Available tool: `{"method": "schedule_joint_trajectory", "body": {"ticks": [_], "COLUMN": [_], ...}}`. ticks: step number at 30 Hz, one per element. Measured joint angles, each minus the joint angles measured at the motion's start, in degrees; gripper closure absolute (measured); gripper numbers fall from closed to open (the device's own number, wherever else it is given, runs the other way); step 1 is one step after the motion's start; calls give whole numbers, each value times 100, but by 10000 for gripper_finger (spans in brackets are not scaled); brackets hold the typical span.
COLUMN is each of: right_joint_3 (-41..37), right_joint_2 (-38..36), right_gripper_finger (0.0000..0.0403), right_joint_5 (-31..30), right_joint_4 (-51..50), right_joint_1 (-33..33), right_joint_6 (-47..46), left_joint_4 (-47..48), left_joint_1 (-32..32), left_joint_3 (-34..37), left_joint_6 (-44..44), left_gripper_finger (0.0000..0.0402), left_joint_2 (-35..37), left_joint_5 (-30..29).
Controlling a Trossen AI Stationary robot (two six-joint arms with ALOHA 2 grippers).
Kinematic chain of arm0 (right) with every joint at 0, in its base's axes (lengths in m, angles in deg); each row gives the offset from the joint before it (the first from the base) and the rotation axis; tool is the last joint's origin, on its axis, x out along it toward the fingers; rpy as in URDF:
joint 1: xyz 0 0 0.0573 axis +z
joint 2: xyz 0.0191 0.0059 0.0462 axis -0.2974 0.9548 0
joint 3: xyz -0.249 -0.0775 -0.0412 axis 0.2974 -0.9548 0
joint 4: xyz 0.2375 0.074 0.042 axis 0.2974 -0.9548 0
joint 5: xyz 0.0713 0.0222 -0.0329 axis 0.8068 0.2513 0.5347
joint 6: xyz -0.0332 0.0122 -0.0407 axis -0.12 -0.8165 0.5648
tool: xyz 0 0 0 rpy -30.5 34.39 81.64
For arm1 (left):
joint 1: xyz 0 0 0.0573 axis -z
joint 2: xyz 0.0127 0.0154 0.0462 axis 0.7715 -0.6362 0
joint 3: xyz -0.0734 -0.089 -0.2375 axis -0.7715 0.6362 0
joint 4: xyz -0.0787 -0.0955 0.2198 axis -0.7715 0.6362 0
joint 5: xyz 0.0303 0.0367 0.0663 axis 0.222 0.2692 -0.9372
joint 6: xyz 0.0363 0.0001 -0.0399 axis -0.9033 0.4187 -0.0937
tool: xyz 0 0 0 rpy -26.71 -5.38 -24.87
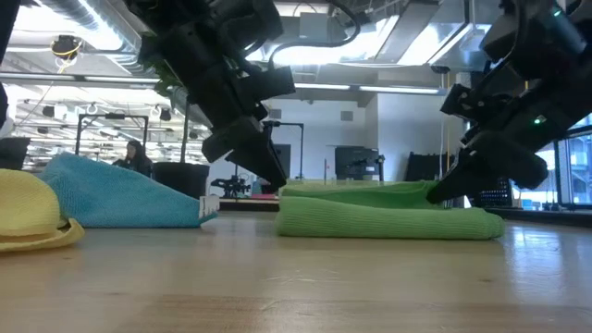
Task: Fold microfiber towels
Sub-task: Fold the green microfiber towel
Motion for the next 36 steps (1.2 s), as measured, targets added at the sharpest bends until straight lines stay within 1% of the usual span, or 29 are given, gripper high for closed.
{"method": "schedule_joint_trajectory", "body": {"ticks": [3, 6, 9, 15, 19, 22, 26, 31, 32, 36], "right_joint_3": [0, 0, 0, 2, 7, 9, 9, 9, 9, 12], "right_joint_2": [0, 0, 0, 0, 0, -5, -17, -17, -17, -20], "right_gripper_finger": [403, 401, 392, 348, 315, 301, 298, 298, 298, 297], "right_joint_5": [0, 10, 27, 34, 13, -55, -61, -57, -28, 298], "right_joint_4": [14, 19, 21, 29, 105, 396, 739, 1223, 1375, 2105], "right_joint_1": [-113, -204, -278, -365, -391, -391, -391, -360, -339, -238], "right_joint_6": [115, 107, -20, -47, 61, 155, 406, 752, 857, 1282], "left_joint_4": [-3, -6, -11, -284, -449, -452, -496, -492, -493, -1049], "left_joint_1": [12, 52, 157, 485, 675, 732, 722, 728, 726, 734], "left_joint_3": [0, 0, 0, 0, -2, -2, -2, -2, -2, -6], "left_joint_6": [18, 104, 246, 876, 940, 940, 1016, 1386, 1394, 1254], "left_gripper_finger": [306, 304, 304, 304, 304, 304, 304, 304, 305, 311], "left_joint_2": [0, 0, 0, 0, -24, -24, -24, 3, 46, 127], "left_joint_5": [-85, -90, -93, -52, -9, -65, -113, -192, -227, -215]}}
